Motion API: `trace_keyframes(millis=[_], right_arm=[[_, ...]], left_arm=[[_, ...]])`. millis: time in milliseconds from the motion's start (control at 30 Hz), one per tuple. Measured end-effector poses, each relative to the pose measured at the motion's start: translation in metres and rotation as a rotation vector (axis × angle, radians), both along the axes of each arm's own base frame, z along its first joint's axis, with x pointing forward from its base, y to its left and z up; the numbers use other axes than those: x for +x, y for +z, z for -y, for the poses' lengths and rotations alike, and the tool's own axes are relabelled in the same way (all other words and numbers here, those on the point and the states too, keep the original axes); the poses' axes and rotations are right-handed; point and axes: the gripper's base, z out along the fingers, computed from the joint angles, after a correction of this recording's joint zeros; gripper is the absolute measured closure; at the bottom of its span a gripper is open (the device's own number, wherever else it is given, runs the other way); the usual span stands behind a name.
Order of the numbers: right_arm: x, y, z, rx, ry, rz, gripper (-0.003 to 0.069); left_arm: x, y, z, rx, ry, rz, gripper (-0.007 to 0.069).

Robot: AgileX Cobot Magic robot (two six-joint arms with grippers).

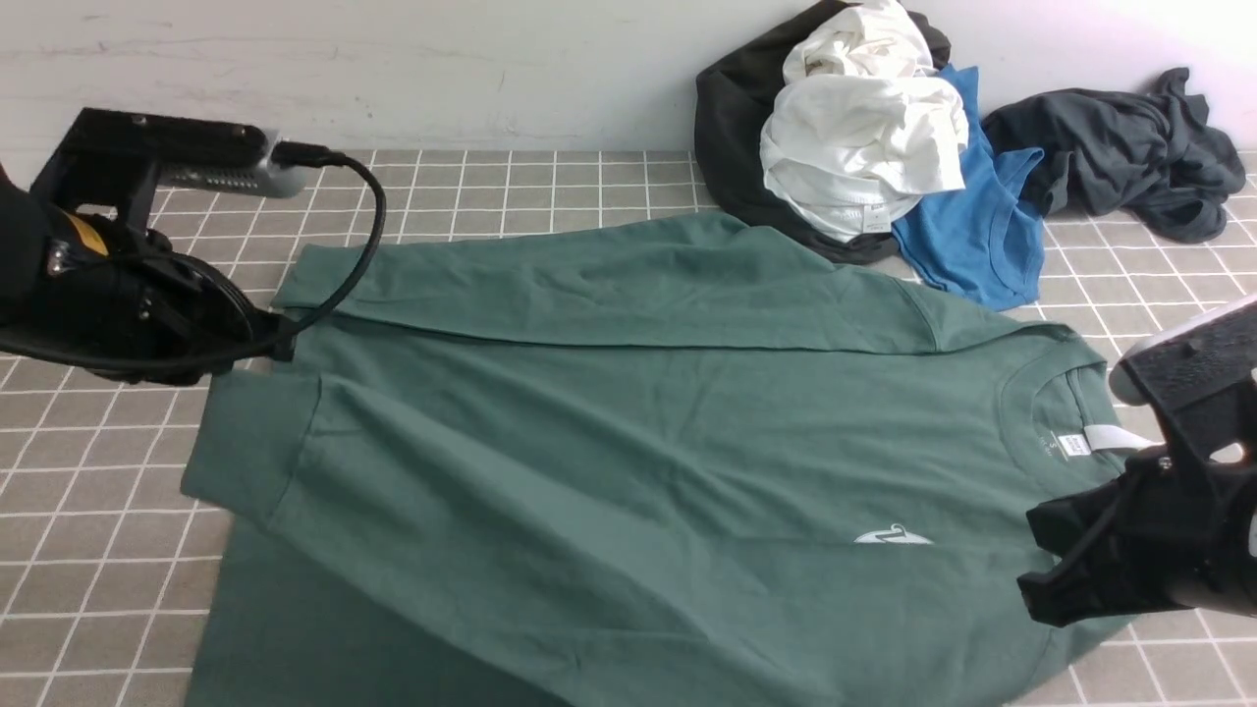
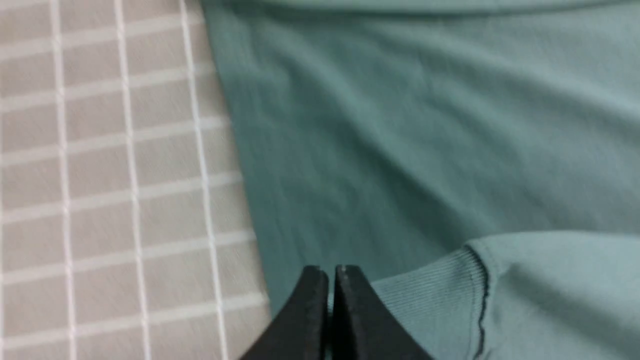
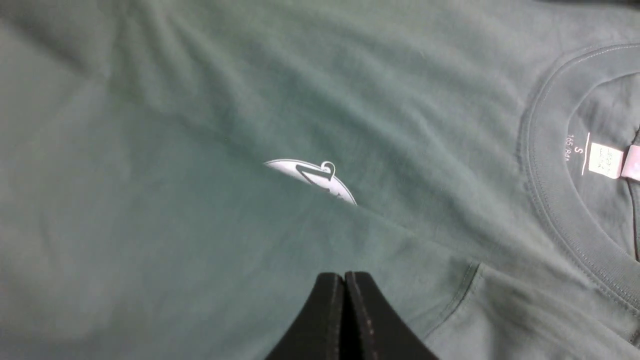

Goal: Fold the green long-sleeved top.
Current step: Use the left arm to drag and place the cuff at the centered position on the left edge of the fabric, then use the left arm to clamp the cuff farthest from it

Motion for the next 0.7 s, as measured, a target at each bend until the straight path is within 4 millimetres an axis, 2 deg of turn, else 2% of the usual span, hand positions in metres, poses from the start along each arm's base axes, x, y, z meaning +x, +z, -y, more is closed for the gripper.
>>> trace_keyframes(millis=[100, 267, 367, 500, 533, 600, 700], right_arm=[[0.000, 0.000, 0.000, 0.000, 0.000, 0.000, 0.0669], [0.000, 0.000, 0.000, 0.005, -0.002, 0.000, 0.0669], [0.000, 0.000, -0.001, 0.015, -0.008, -0.004, 0.0669], [0.000, 0.000, -0.001, 0.038, -0.019, -0.010, 0.0669], [0.000, 0.000, -0.001, 0.040, -0.020, -0.011, 0.0669], [0.000, 0.001, -0.002, 0.051, -0.025, -0.006, 0.0669], [0.000, 0.001, -0.002, 0.055, -0.026, -0.003, 0.0669]], left_arm=[[0.010, -0.007, 0.000, 0.013, -0.001, 0.024, 0.0631], [0.039, -0.048, 0.001, 0.020, 0.010, -0.046, 0.0620], [0.064, -0.072, -0.005, 0.007, 0.060, -0.137, 0.0539], [0.100, -0.071, -0.016, -0.020, 0.127, -0.122, 0.0368], [0.100, -0.071, -0.017, -0.020, 0.129, -0.122, 0.0368], [0.130, -0.067, -0.024, -0.047, 0.176, -0.075, 0.0266], [0.160, -0.073, -0.034, -0.088, 0.240, -0.061, 0.0220]])
